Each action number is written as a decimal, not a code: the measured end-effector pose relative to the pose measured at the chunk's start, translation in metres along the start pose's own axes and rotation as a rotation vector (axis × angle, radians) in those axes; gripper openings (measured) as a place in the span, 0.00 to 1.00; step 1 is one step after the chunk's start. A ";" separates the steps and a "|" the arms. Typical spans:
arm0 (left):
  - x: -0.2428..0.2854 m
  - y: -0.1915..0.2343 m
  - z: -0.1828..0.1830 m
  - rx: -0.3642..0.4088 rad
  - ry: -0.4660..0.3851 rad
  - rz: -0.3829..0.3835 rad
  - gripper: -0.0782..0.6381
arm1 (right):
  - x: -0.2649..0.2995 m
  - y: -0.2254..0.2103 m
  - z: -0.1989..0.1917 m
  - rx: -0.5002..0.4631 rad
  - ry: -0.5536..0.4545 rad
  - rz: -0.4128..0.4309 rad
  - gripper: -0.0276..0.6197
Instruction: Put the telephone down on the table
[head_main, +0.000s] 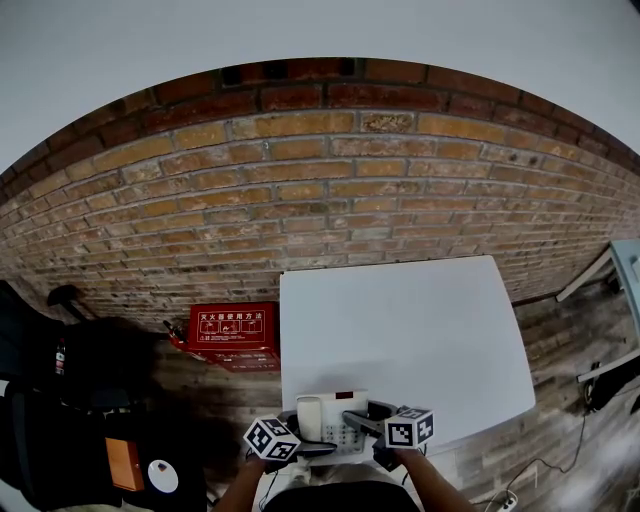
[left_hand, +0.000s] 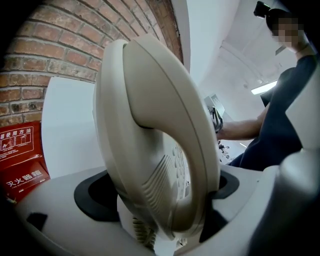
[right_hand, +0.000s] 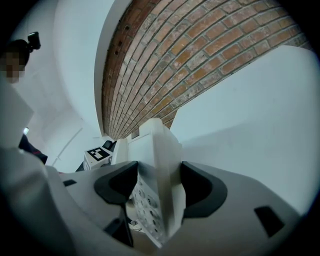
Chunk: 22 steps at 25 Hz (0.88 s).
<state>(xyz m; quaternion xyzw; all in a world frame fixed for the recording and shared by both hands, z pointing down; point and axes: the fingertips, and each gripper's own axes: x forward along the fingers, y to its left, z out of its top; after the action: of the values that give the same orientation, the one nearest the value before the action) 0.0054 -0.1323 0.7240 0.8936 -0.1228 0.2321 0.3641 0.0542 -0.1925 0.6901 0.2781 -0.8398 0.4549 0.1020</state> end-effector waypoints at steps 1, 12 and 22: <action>0.001 0.000 0.000 -0.002 0.002 0.001 0.81 | 0.000 -0.001 0.000 0.004 -0.001 0.002 0.45; 0.002 0.001 0.000 -0.001 0.018 0.033 0.81 | -0.001 -0.007 -0.002 0.018 -0.006 0.039 0.45; -0.002 0.003 -0.001 0.025 0.031 0.127 0.81 | -0.002 -0.005 -0.002 0.001 -0.007 0.061 0.45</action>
<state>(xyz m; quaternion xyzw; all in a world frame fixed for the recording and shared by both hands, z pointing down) 0.0019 -0.1338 0.7254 0.8848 -0.1705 0.2700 0.3393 0.0582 -0.1925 0.6939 0.2539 -0.8482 0.4571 0.0849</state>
